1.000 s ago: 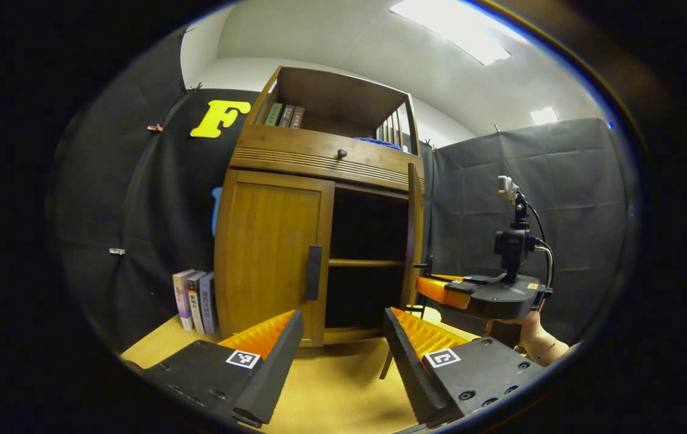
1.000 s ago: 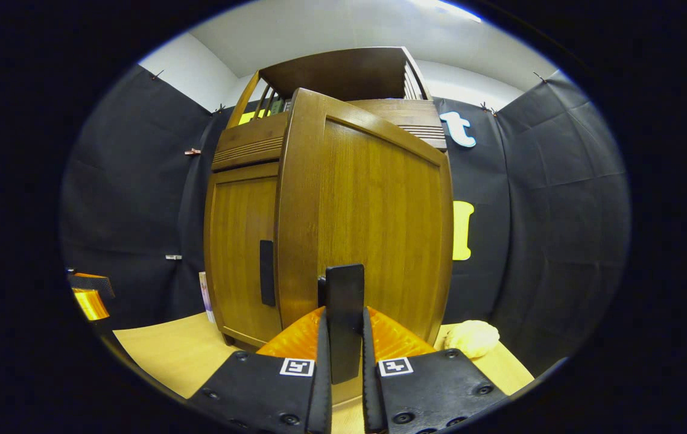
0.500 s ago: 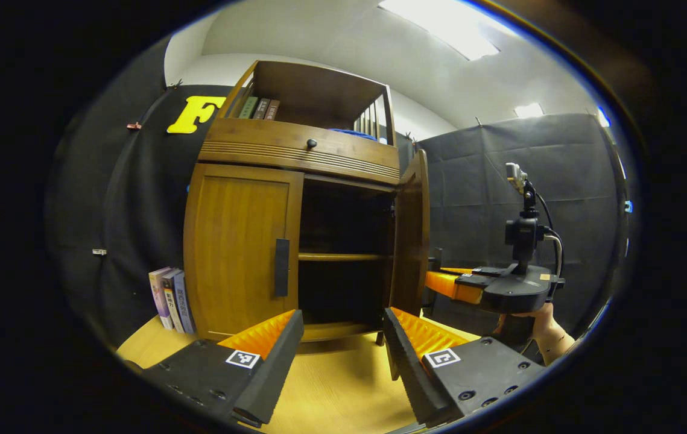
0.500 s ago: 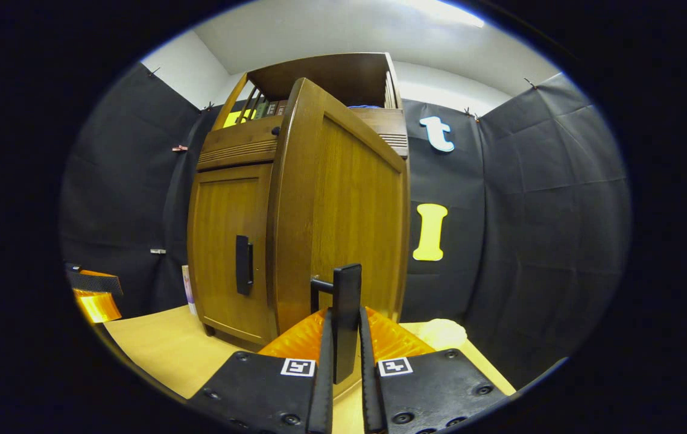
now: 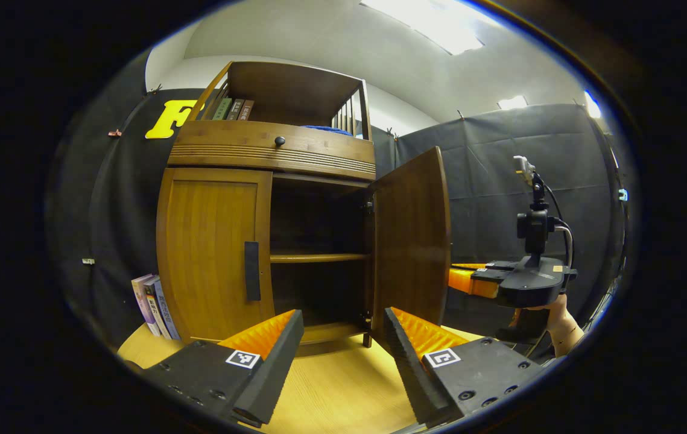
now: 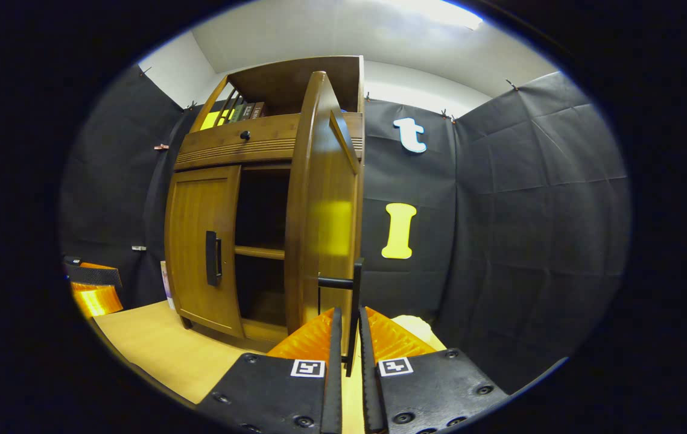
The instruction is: Open the right door of the double-door shoe cabinet with the right hand, and open the left door with the left hand.
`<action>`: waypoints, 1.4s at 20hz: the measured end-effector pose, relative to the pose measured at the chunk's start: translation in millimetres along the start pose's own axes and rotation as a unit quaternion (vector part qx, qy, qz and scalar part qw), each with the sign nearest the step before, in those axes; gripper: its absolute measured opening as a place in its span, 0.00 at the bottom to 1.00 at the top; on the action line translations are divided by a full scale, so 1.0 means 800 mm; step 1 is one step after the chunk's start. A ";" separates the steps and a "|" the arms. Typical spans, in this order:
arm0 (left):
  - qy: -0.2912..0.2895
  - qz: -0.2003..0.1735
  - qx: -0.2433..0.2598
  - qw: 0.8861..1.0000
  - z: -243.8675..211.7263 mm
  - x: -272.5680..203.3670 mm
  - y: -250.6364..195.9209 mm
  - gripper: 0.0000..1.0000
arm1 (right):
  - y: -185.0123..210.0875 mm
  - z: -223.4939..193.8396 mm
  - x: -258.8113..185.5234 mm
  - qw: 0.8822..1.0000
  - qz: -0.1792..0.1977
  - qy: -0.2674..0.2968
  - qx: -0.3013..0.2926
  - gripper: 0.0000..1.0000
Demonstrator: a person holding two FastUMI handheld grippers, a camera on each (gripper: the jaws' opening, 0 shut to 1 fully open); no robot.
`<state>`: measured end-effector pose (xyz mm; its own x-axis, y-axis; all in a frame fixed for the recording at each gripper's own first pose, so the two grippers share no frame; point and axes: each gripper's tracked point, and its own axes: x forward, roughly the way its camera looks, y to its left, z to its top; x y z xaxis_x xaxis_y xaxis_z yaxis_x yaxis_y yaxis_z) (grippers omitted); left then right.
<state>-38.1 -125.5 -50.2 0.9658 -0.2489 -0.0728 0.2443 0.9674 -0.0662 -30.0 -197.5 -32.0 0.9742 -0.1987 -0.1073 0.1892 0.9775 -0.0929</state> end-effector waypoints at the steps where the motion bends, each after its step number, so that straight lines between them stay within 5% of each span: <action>1: -0.002 0.000 -0.003 1.000 0.000 0.004 -0.002 0.82 | -0.009 0.000 -0.002 1.000 -0.004 -0.001 -0.002 0.18; 3: 0.002 0.005 -0.006 1.000 -0.004 0.010 0.001 0.82 | -0.026 0.001 -0.004 1.000 -0.015 -0.002 -0.006 0.08; 4: 0.004 0.011 -0.005 1.000 -0.005 0.012 0.004 0.84 | -0.035 0.001 -0.005 1.000 -0.022 -0.003 -0.009 0.17; 11: -0.009 0.044 0.011 0.999 0.007 0.030 0.035 0.82 | -0.077 0.036 -0.055 0.996 -0.066 -0.061 -0.003 0.09; 15: -0.019 0.083 0.023 0.996 0.011 0.052 0.076 0.84 | -0.062 0.063 -0.098 0.994 -0.050 -0.100 -0.004 0.82; 18: -0.019 0.094 0.014 0.995 0.007 0.076 0.100 0.82 | -0.055 0.071 -0.114 0.992 -0.054 -0.113 -0.026 1.00; 28: -0.011 0.119 0.000 0.993 0.003 0.186 0.203 0.84 | -0.028 0.065 -0.139 0.995 -0.031 -0.086 -0.039 0.97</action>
<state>145.3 -5.4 -69.0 0.9979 -0.0112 -0.0643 0.0080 0.9987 -0.0498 -136.6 -194.0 33.1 0.9687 -0.2380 0.0707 0.2468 0.9538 -0.1714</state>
